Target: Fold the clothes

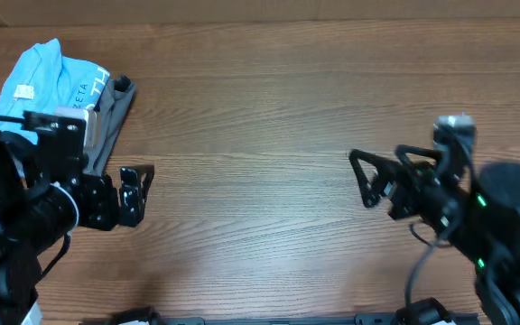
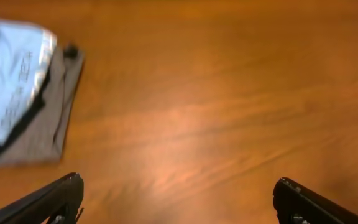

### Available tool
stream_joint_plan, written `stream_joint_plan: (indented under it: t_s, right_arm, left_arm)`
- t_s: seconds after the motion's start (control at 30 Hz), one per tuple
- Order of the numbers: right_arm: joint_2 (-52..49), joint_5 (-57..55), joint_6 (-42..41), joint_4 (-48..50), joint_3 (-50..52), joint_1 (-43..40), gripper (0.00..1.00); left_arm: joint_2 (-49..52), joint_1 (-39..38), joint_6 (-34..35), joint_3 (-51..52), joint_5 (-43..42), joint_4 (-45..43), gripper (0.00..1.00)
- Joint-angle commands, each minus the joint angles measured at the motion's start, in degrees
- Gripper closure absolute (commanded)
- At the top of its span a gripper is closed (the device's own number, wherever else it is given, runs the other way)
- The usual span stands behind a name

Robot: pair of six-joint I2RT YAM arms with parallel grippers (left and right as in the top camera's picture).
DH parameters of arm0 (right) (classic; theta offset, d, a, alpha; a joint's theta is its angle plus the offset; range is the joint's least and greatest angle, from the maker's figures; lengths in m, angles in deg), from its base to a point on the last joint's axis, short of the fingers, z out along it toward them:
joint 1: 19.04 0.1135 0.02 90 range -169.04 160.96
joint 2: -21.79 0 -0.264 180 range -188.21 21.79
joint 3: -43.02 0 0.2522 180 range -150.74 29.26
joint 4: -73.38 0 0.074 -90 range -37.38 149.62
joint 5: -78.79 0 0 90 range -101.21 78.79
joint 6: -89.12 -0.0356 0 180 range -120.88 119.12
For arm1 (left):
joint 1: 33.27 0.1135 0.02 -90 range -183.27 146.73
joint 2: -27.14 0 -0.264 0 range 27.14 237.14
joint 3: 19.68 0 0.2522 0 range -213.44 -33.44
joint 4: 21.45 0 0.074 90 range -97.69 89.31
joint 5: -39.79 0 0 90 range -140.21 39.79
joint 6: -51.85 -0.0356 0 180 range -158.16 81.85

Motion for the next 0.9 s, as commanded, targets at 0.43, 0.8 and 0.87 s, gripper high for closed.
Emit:
stream_joint_plan:
  t_s: [0.43, 0.8, 0.87]
  right_arm:
    - [1.8, 6.8, 1.0, -9.2, -0.7, 0.0, 0.0]
    - [4.2, -0.9, 17.4, -1.9, 0.4, -3.0, 0.0]
    - [6.6, -1.9, 18.1, 0.7, 2.9, -6.0, 0.0]
  left_arm:
    - [4.1, -0.3, -0.1, 0.7, 2.1, -0.4, 0.0]
    - [7.5, -0.3, -0.1, 0.7, 2.1, -0.4, 0.0]
    - [7.9, -0.3, -0.1, 0.7, 2.1, -0.4, 0.0]
